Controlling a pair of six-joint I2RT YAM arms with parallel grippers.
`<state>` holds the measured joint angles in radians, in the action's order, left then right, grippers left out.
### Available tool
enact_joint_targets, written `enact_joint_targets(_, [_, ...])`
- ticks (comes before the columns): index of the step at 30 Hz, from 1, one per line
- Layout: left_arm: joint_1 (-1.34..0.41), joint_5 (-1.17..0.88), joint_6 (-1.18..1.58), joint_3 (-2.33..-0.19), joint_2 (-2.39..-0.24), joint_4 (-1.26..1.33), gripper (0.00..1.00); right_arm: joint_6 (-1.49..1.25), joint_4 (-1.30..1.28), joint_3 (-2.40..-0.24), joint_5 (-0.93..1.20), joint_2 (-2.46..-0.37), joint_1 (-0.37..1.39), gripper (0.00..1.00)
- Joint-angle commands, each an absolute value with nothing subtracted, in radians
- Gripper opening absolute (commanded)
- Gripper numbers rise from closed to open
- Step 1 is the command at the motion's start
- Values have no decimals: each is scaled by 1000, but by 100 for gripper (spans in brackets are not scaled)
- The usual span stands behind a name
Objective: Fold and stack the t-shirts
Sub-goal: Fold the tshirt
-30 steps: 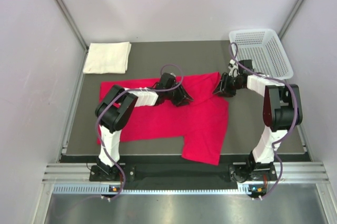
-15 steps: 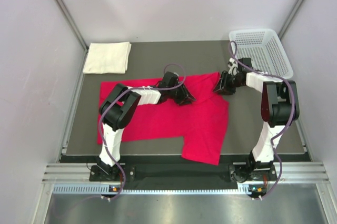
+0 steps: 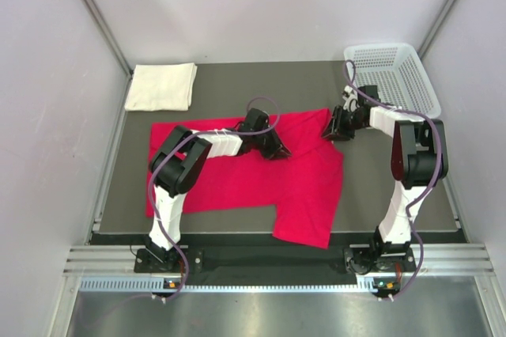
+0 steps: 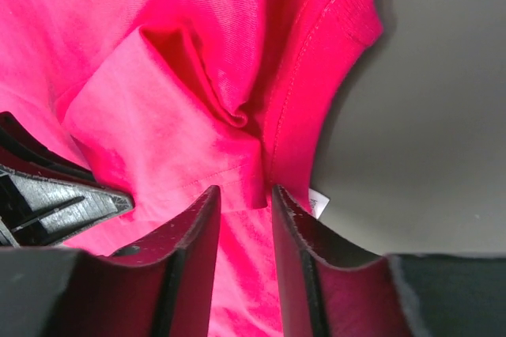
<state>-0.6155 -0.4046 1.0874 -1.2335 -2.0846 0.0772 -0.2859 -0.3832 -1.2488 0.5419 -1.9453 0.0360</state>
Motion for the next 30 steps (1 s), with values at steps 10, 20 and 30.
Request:
enact_joint_targets(10, [-621, -462, 1032, -1279, -2086, -27, 3, -310, -370, -1237, 523, -1879, 31, 0])
enact_joint_targets(20, [-614, -509, 994, -1342, -2099, -158, 0, -396, -339, -982, 462, -1577, 37, 0])
enact_joint_targets(30, [-591, -514, 954, -1328, -2057, -242, 0, -466, -279, -816, 459, -1456, 48, 0])
